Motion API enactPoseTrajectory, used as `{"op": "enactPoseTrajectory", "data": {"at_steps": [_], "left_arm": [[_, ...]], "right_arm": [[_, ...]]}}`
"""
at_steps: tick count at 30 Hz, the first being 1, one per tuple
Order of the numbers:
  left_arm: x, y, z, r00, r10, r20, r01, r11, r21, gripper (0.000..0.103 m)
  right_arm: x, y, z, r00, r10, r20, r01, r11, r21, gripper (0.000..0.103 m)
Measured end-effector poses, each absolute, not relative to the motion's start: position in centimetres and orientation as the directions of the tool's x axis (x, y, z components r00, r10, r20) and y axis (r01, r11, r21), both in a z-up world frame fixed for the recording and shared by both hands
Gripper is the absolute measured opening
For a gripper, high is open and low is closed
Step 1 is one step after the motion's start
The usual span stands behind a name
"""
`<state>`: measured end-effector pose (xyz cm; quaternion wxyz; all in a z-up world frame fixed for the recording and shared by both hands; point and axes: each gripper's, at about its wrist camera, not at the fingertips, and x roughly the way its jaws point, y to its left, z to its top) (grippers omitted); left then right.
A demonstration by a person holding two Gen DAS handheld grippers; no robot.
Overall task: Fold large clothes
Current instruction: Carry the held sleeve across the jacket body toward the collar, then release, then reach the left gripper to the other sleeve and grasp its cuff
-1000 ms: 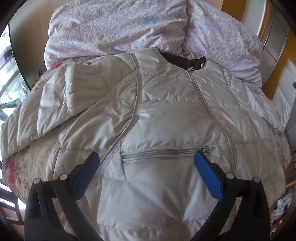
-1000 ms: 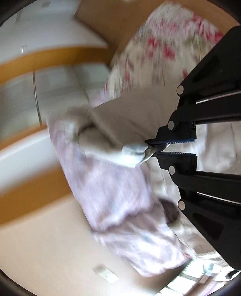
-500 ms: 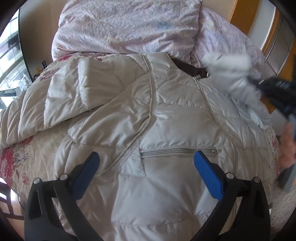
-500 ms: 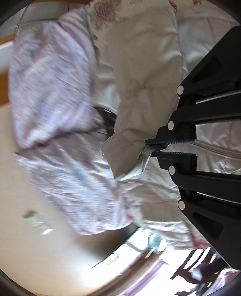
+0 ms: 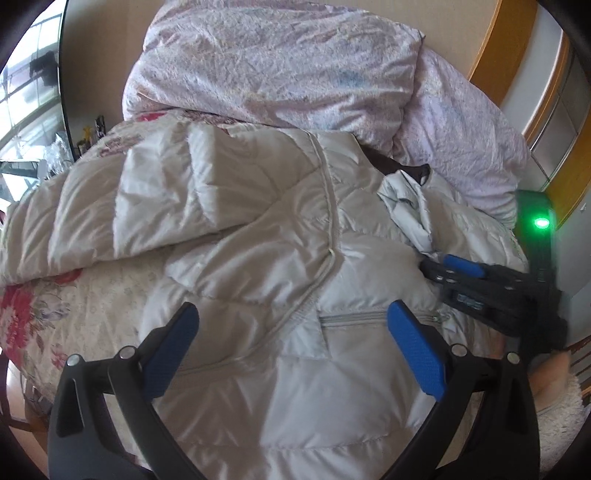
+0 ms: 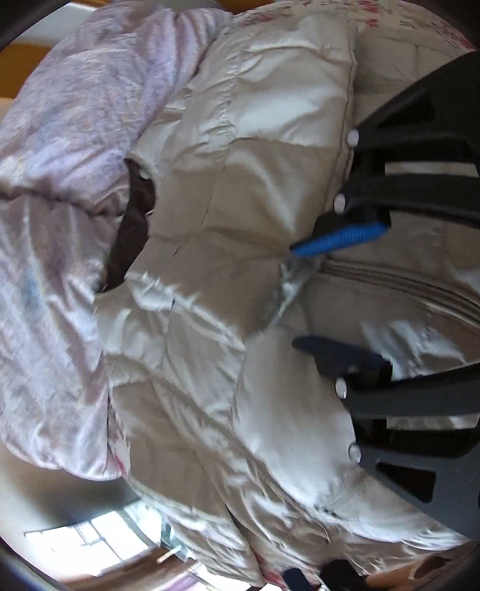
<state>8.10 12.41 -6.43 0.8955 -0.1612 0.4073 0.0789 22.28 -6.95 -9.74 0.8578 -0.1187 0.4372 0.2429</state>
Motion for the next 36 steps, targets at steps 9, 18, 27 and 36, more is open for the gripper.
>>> {"op": "enactPoseTrajectory", "data": {"at_steps": [9,18,27,36], "left_arm": [[7.7,13.2,-6.2,0.660,0.007,-0.751,-0.269,0.936,-0.227,0.101],[7.8,15.4,-7.0,0.611,-0.014,-0.791,-0.324,0.907,-0.267,0.101],[6.8,20.5,-7.6,0.566,0.025,-0.824,-0.465,0.835,-0.294,0.101],[4.3,29.1,-9.0,0.564,0.026,-0.825,-0.625,0.667,-0.406,0.101]], "right_arm": [[27.0,-9.4,-7.2,0.597,0.293,-0.747,-0.330,0.938,0.104,0.050],[28.7,-6.2,-12.3,0.557,0.152,-0.816,-0.290,0.957,-0.020,0.054],[28.1,-6.1,-12.6,0.599,0.143,-0.788,-0.301,0.952,-0.056,0.055],[27.9,-6.8,-12.7,0.618,0.187,-0.764,-0.297,0.955,-0.007,0.056]]}}
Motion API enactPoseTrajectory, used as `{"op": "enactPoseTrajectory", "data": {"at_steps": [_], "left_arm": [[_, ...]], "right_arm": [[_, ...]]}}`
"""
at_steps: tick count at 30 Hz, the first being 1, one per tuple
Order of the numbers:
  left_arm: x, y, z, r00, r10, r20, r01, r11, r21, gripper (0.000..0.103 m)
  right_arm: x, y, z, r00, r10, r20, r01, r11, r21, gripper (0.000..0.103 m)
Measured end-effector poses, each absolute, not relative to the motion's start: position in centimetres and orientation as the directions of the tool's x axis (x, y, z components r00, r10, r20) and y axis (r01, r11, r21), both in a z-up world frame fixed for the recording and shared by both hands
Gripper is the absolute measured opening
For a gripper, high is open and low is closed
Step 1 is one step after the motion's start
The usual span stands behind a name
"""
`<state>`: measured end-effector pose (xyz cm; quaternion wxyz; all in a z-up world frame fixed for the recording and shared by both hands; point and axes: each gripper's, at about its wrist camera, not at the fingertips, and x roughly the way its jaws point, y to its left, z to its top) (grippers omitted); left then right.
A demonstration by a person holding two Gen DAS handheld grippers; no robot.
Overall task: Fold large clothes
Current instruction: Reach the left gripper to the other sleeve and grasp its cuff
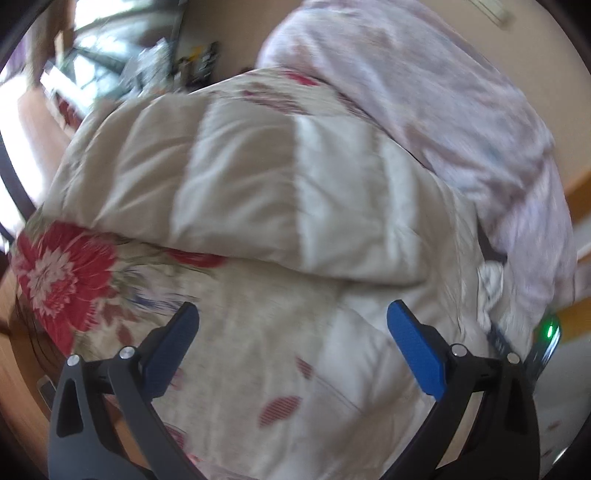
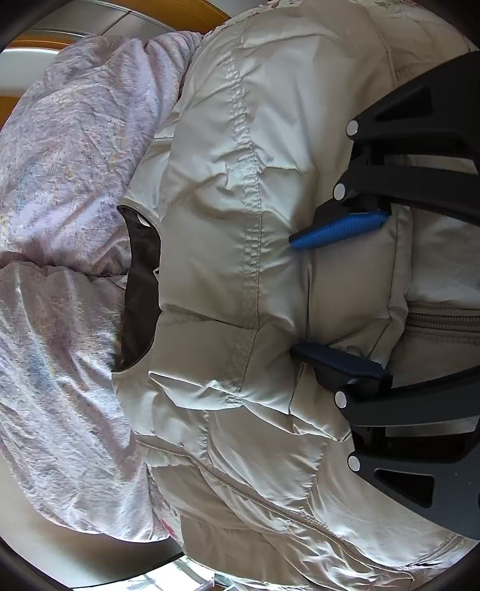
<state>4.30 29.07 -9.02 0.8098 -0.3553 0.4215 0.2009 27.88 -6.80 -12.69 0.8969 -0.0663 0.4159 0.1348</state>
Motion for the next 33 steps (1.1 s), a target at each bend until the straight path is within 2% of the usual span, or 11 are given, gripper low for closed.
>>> {"op": "enactPoseTrajectory", "data": {"at_steps": [5,9,11,14,19,22,23,25,28,33], "left_arm": [[2.6,33.1,-10.3,0.575,0.027,-0.818,-0.694,0.545,-0.470,0.098],[1.9,35.3,-11.4,0.586,0.025,-0.810,-0.728,0.457,-0.512,0.083],[1.7,36.1,-11.8,0.600,0.018,-0.800,-0.729,0.423,-0.538,0.081],[1.3,36.9,-11.8,0.619,0.036,-0.785,-0.735,0.380,-0.562,0.073],[-0.3,39.2,-12.3,0.664,0.056,-0.746,-0.731,0.262,-0.631,0.053],[-1.2,40.3,-12.7,0.672,0.065,-0.738,-0.732,0.210,-0.649,0.032],[-1.5,40.6,-12.9,0.668,0.068,-0.741,-0.737,0.198,-0.646,0.029],[-1.8,40.9,-13.1,0.665,0.067,-0.744,-0.740,0.191,-0.645,0.017],[-1.7,41.0,-12.5,0.658,0.078,-0.749,-0.744,0.223,-0.630,0.009],[-0.7,40.1,-7.9,0.676,0.153,-0.721,-0.719,0.350,-0.600,0.006]], "right_arm": [[27.9,-6.9,-12.7,0.621,0.196,-0.759,-0.294,0.956,0.006,0.056],[27.9,-7.0,-12.7,0.622,0.198,-0.757,-0.292,0.956,0.010,0.056],[27.9,-7.0,-12.7,0.623,0.200,-0.756,-0.292,0.956,0.013,0.056],[27.9,-7.0,-12.7,0.623,0.202,-0.755,-0.290,0.957,0.016,0.056],[27.8,-7.0,-12.8,0.625,0.200,-0.754,-0.285,0.958,0.018,0.056],[27.8,-7.0,-12.7,0.625,0.200,-0.754,-0.285,0.958,0.017,0.056],[27.8,-7.0,-12.7,0.625,0.200,-0.754,-0.285,0.958,0.017,0.056],[27.8,-7.0,-12.8,0.625,0.200,-0.754,-0.285,0.958,0.017,0.057],[27.8,-7.0,-12.8,0.625,0.199,-0.754,-0.285,0.958,0.016,0.056],[27.8,-7.0,-12.8,0.627,0.195,-0.754,-0.283,0.959,0.012,0.057]]}}
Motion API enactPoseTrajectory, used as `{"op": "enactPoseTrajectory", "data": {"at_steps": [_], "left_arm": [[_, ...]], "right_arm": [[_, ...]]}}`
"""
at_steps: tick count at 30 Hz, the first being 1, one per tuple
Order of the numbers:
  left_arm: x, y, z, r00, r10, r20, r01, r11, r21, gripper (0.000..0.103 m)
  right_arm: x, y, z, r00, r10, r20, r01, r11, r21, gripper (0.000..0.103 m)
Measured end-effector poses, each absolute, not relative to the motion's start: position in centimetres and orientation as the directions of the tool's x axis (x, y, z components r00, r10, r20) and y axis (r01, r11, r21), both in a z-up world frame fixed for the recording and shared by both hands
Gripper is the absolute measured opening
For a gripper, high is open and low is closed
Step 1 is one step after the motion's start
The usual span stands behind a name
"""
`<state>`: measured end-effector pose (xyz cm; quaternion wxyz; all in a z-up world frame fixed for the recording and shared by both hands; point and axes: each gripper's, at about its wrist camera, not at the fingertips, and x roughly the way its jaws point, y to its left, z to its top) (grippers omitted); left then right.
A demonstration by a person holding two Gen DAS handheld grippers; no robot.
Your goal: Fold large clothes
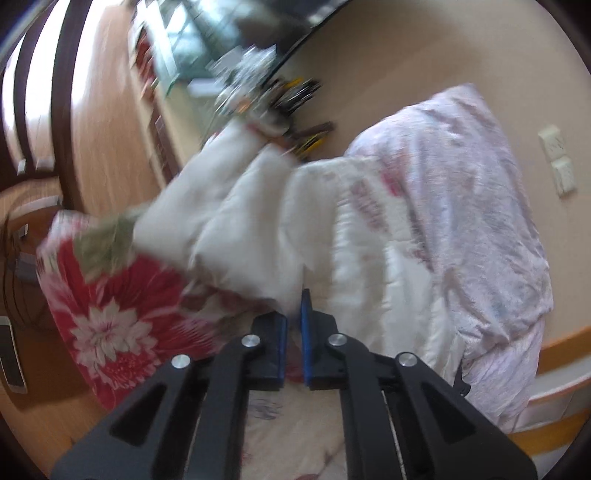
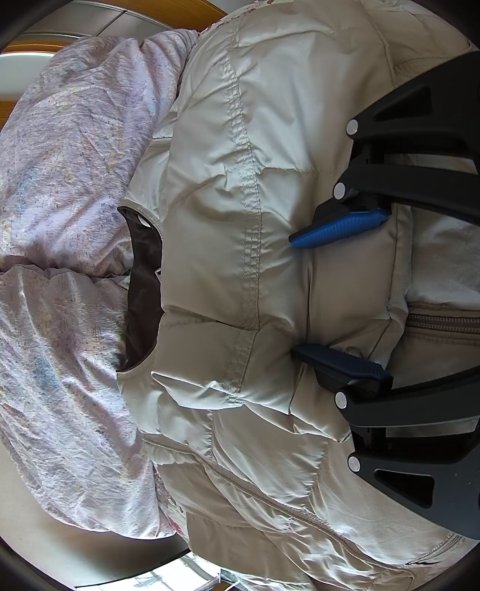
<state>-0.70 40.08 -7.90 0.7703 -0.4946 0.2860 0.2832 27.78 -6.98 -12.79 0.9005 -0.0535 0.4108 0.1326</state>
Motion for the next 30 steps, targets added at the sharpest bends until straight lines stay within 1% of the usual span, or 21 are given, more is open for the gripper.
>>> {"op": "enactPoseTrajectory", "data": {"at_steps": [4,8,11,15,16,17,18,20,23,27,30], "left_arm": [[0.8,38.3,-2.6,0.733,0.192,-0.653,-0.650,0.483,-0.587,0.005],[2.5,35.4,2.2,0.803,0.184,-0.567,-0.544,0.616,-0.570,0.005],[4.5,31.9,5.5,0.853,0.139,-0.504,-0.440,0.711,-0.548,0.005],[7.1,26.1,8.4,0.897,0.005,-0.442,-0.261,0.812,-0.522,0.005],[7.9,24.3,8.9,0.899,-0.042,-0.435,-0.210,0.831,-0.515,0.005],[8.7,22.7,9.1,0.897,-0.085,-0.433,-0.166,0.845,-0.509,0.005],[9.8,20.5,9.1,0.889,-0.138,-0.436,-0.111,0.860,-0.499,0.005],[11.1,17.5,8.7,0.870,-0.201,-0.451,-0.047,0.876,-0.481,0.005],[13.4,13.0,7.2,0.821,-0.287,-0.494,0.035,0.889,-0.457,0.005],[16.0,8.1,4.5,0.754,-0.335,-0.566,0.087,0.904,-0.419,0.005],[17.8,4.4,1.6,0.698,-0.318,-0.641,0.103,0.931,-0.349,0.007]], "right_arm": [[27.8,-6.9,-12.8,0.628,0.191,-0.755,-0.285,0.959,0.006,0.057],[27.8,-6.7,-12.8,0.629,0.180,-0.757,-0.293,0.956,-0.016,0.057],[27.8,-6.6,-12.8,0.627,0.175,-0.759,-0.298,0.954,-0.026,0.057],[28.0,-6.7,-12.5,0.605,0.179,-0.776,-0.321,0.947,-0.032,0.057],[28.1,-6.9,-12.3,0.592,0.187,-0.784,-0.327,0.945,-0.021,0.060],[28.1,-7.3,-12.0,0.578,0.199,-0.791,-0.329,0.944,-0.004,0.062],[28.0,-8.1,-11.6,0.562,0.219,-0.797,-0.329,0.944,0.028,0.063],[27.4,-9.6,-10.7,0.559,0.250,-0.790,-0.317,0.945,0.075,0.064],[25.6,-12.9,-8.7,0.630,0.224,-0.743,-0.274,0.960,0.057,0.068],[24.4,-16.9,-7.3,0.684,0.176,-0.708,-0.210,0.977,0.041,0.069],[24.2,-19.5,-7.1,0.691,0.151,-0.707,-0.162,0.985,0.052,0.069]]}}
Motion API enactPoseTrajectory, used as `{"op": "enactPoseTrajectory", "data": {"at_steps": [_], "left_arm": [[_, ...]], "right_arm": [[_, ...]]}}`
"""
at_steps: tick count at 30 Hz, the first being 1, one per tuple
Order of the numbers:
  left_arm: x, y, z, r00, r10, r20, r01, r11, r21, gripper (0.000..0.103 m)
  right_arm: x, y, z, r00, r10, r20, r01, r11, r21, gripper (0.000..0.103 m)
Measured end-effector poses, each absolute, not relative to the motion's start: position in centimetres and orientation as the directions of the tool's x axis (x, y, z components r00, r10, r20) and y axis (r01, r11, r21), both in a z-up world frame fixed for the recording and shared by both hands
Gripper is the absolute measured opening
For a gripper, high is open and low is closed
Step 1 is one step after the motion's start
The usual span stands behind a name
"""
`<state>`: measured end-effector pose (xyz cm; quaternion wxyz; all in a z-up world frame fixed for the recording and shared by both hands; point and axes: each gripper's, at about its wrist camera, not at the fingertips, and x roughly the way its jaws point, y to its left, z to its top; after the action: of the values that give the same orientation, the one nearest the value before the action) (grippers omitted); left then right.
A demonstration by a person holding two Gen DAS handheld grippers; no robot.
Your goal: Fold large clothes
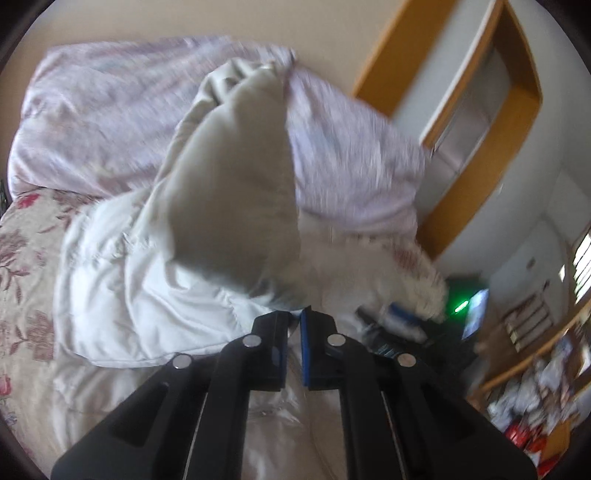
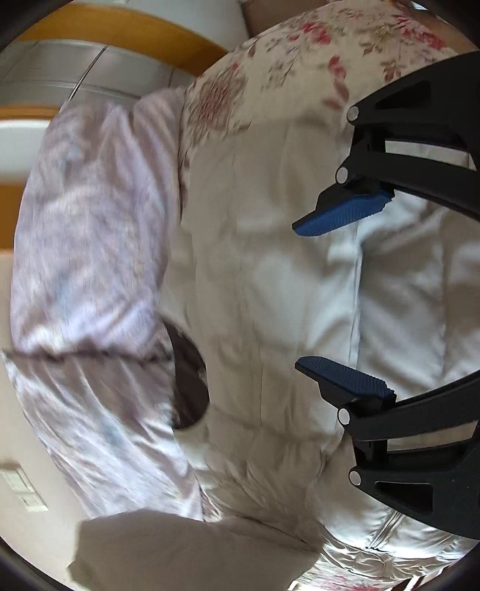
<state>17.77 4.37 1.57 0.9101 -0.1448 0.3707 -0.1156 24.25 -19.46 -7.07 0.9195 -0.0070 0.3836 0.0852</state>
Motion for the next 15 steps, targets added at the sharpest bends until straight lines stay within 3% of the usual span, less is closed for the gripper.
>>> {"op": "enactPoseTrajectory", "data": {"at_steps": [2,4,5,10,15], "left_arm": [[18.7,2.5,-0.3,0.663,-0.293,-0.689,0.106,0.948,-0.300,0.012],[19.2,0.9,-2.5,0.614,-0.298,-0.731,0.126,0.951,-0.282,0.031],[19.3,0.3,-3.3,0.590,-0.320,-0.741,0.144,0.945,-0.294,0.036],[17.8,0.6,-3.3,0.600,-0.332,-0.728,0.171,0.942,-0.289,0.066],[15.8,3.8,-1.8,0.681,-0.201,-0.704,0.072,0.975,-0.209,0.074]], "right_arm": [[24.2,-20.6,-7.1,0.694,0.140,-0.706,-0.137,0.989,0.061,0.069],[24.3,-21.4,-7.0,0.698,0.133,-0.703,-0.117,0.991,0.071,0.069],[24.2,-21.7,-6.9,0.701,0.134,-0.701,-0.111,0.991,0.078,0.069],[23.9,-22.1,-6.4,0.683,0.230,-0.693,-0.159,0.973,0.167,0.059],[25.3,-21.2,-7.6,0.544,0.470,-0.695,-0.233,0.880,0.413,0.046]]}}
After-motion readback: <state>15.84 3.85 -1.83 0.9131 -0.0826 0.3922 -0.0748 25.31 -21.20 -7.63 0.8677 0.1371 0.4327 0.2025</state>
